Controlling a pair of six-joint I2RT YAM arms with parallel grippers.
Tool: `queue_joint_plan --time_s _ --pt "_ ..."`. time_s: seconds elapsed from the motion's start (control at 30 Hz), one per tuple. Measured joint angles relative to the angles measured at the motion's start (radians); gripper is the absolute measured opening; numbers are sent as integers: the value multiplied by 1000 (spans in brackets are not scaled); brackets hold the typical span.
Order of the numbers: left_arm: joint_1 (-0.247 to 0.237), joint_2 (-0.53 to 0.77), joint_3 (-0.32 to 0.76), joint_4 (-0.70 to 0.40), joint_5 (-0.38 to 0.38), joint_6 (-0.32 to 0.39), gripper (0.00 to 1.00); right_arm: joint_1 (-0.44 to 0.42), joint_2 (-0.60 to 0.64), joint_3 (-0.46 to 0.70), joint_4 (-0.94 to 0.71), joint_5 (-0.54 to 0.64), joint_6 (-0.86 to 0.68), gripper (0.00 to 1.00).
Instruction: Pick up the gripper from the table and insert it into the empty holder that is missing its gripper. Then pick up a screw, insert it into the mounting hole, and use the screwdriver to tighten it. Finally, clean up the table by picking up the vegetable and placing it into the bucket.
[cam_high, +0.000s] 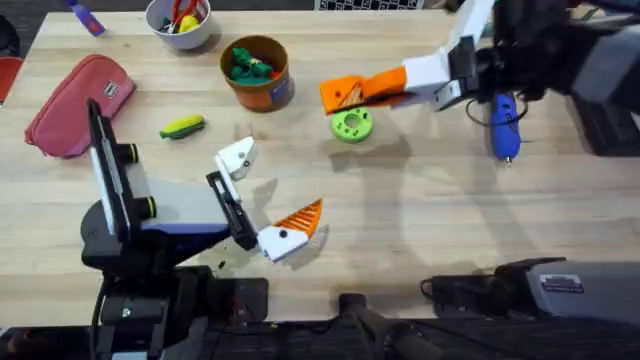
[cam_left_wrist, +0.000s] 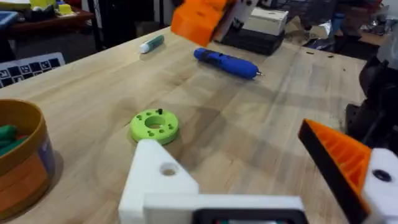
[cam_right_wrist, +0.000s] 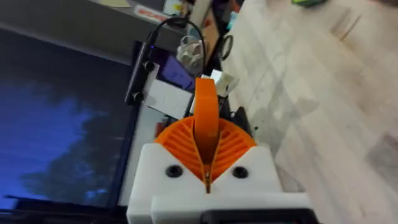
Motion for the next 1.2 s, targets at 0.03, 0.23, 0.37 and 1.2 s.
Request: queue_joint_plan --time_s 0.03,0.23,0.37,1.2 --pt "0 0 0 0 0 0 988 3 16 -9 5 -16 8 9" --pt "0 0 0 0 -1 0 987 67 141 -23 49 -66 36 9" --pt "0 0 0 0 -4 0 987 133 193 -23 94 -79 41 9" --pt "0 0 0 0 -4 0 988 355 374 79 232 -89 183 9"
